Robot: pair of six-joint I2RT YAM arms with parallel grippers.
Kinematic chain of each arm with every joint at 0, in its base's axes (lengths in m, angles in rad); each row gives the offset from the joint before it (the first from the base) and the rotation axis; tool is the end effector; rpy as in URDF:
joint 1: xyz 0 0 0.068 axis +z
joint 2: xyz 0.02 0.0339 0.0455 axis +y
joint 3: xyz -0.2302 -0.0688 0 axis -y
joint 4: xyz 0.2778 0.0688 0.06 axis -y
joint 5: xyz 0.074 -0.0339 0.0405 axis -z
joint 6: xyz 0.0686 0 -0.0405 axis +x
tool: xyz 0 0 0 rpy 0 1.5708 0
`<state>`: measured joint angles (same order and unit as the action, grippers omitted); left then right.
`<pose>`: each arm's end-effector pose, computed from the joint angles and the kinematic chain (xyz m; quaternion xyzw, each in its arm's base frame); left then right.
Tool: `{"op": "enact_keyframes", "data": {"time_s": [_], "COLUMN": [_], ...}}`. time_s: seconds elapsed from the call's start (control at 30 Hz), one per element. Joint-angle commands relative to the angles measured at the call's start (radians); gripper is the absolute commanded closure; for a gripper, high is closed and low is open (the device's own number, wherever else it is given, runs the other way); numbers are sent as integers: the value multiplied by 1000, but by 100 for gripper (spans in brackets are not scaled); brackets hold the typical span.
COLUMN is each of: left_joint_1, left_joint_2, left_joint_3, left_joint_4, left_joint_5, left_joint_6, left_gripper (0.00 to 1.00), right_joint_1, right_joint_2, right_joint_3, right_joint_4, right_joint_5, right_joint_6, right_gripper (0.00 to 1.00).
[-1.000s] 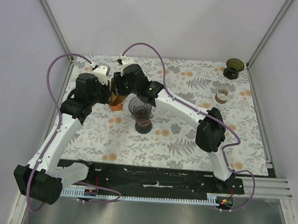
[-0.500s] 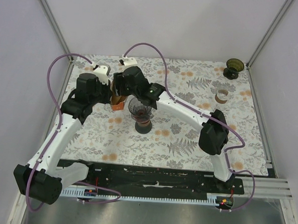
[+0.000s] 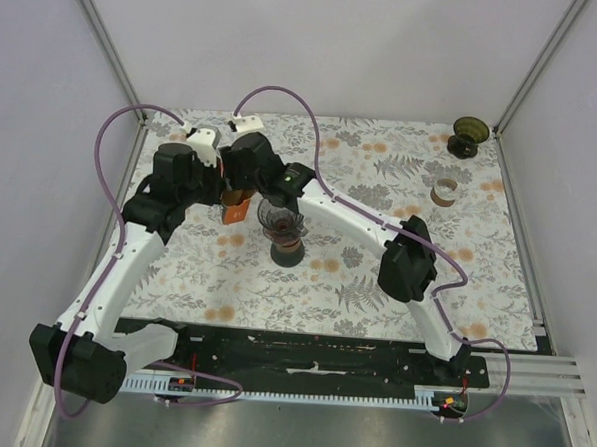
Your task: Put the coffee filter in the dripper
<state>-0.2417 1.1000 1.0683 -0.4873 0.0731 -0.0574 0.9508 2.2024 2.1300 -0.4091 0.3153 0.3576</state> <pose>0.3083 -0.0812 0.2992 0.0978 0.8589 -0.1060 0.4913 0.3431 0.4440 0.2746 -0.1691 0.8316 0.2048 0.4878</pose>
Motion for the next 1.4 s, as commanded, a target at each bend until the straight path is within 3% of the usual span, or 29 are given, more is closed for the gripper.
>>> {"op": "enact_keyframes", "data": {"time_s": [0.0, 0.2, 0.47, 0.73, 0.97, 1.37], "left_joint_1": [-8, -10, -8, -8, -2, 54], "left_joint_2": [-6, 1, 23, 64, 77, 139], "left_joint_3": [87, 75, 13, 24, 16, -91], "left_joint_4": [50, 66, 70, 53, 44, 134], "left_joint_5": [136, 123, -19, -62, -59, 62], "left_joint_6": [-45, -52, -2, 22, 41, 126], "left_gripper": [98, 98, 98, 98, 98, 98], "right_joint_1": [-12, -12, -11, -10, -24, -47], "right_joint_2": [49, 36, -130, -283, -299, -409], "right_joint_3": [74, 70, -57, -160, -188, -263], "right_joint_4": [-8, 27, 67, 90, 95, 150], "right_joint_5": [-8, -41, -4, -85, -116, -185], "right_joint_6": [9, 17, -49, -69, -54, -26], "right_gripper": [36, 76, 100, 100, 100, 100]}}
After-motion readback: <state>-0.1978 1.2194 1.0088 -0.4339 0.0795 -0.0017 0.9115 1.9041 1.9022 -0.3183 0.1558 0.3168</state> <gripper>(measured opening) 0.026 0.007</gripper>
